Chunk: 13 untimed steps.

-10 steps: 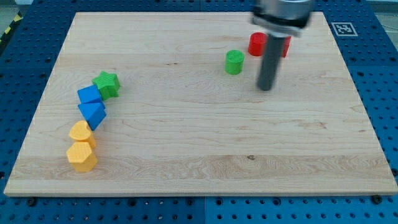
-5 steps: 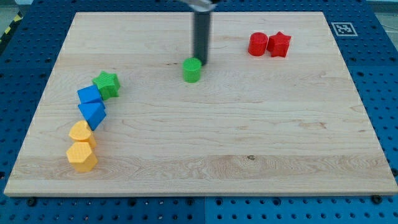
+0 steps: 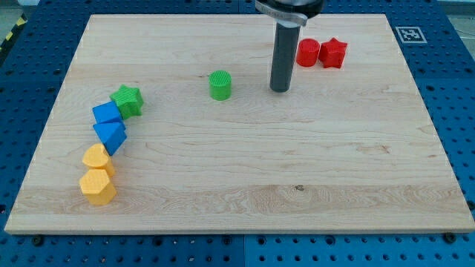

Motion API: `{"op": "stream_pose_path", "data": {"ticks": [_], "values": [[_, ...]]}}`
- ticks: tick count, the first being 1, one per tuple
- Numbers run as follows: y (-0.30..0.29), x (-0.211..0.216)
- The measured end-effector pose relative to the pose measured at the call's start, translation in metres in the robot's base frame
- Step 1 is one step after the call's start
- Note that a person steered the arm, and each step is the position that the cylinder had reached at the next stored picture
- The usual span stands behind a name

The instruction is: Slide the green circle to the top of the green star

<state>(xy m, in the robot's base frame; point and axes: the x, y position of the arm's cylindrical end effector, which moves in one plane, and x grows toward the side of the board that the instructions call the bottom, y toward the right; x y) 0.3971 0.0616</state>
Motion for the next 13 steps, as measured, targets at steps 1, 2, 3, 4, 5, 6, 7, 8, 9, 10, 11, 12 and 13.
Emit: {"op": "stream_pose_path", "data": {"ticks": [1,2,3,4,5,6,7,8,9,10,11,12,13], "values": [[-0.035,0.006],[-0.108,0.006],[-0.168,0.006],[-0.176,0.006],[-0.124,0.006],[-0.085,-0.013],[-0.081,-0.052],[-0.111,-0.062],[-0.149,-0.058],[-0.18,-0.044],[-0.157,-0.053],[-0.099,-0.058],[-0.074,-0.027]]}}
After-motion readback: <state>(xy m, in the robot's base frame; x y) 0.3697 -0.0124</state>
